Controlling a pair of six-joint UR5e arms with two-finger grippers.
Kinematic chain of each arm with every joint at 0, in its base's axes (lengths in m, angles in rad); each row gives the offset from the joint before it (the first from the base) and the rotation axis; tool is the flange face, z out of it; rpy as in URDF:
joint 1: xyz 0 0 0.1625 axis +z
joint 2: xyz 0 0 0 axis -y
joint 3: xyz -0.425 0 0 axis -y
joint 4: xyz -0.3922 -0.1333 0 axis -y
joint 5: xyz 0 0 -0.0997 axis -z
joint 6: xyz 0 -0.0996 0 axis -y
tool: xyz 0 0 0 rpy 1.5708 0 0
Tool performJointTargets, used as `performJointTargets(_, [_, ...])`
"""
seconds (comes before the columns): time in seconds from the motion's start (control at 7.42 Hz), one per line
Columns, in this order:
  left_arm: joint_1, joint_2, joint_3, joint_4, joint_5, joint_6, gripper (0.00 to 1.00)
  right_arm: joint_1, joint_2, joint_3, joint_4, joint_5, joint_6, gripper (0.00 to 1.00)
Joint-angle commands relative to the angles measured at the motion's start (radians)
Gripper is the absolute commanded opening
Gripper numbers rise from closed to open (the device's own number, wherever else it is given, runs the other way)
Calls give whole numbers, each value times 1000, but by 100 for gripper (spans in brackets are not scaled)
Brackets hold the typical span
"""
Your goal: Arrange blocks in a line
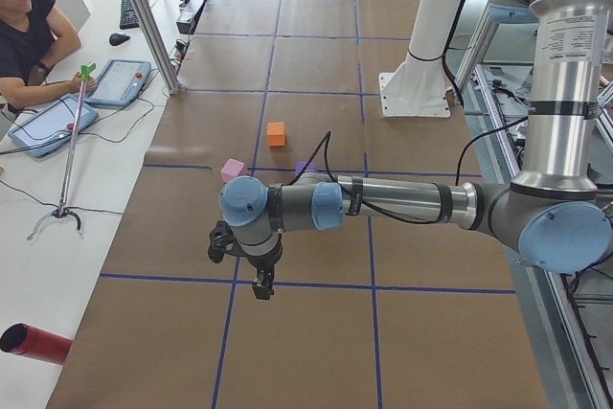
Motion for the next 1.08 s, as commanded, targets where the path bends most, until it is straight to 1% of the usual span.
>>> performJointTargets(0.0, [26, -62, -7, 6, -1, -21, 100, -2, 0, 0, 0, 0, 0, 100])
performJointTargets(0.13, [92, -124, -21, 9, 2, -59, 100, 0, 0, 0, 0, 0, 0, 100])
performJointTargets(0.27, [165, -201, -24, 26, 1, -152, 100, 0, 0, 0, 0, 0, 0, 100])
performJointTargets(0.4, [218, -273, -24, 29, -10, -265, 100, 0, 0, 0, 0, 0, 0, 100])
performJointTargets(0.54, [274, -321, -24, 21, -80, -415, 100, 0, 0, 0, 0, 0, 0, 100])
performJointTargets(0.67, [334, -374, -20, 15, -102, -535, 100, 0, 0, 0, 0, 0, 0, 100])
performJointTargets(0.94, [509, -465, -6, 8, -91, -759, 100, 0, 0, 0, 0, 0, 0, 100])
